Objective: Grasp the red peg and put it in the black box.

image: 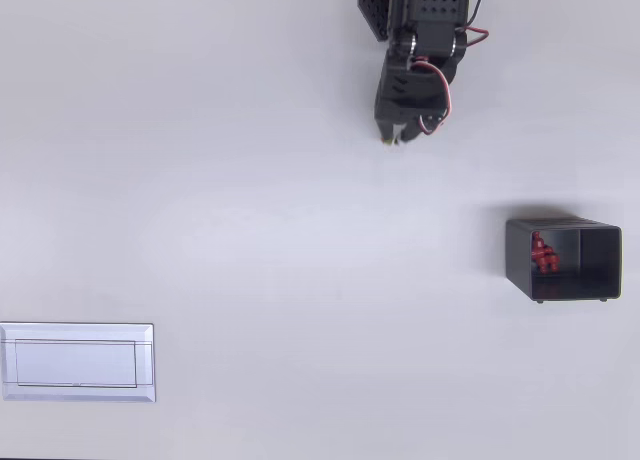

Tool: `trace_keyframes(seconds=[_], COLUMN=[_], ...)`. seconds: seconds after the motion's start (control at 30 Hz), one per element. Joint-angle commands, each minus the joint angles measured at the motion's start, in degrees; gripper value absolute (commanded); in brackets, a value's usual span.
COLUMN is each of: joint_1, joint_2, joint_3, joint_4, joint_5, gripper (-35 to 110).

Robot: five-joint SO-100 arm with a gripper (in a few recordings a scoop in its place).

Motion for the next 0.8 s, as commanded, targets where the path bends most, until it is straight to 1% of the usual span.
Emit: trace_keyframes(seconds=[0.0, 0.23, 0.77], joint_1=[-1.23, -2.29, -2.37], joint_2=[-3.08, -5.19, -5.19], joint_3=[0.62, 0.62, 0.62], joint_4=[5.62, 11.43, 11.43], joint_5=[-1.05, -1.14, -1.49], gripper=[0, 0, 0])
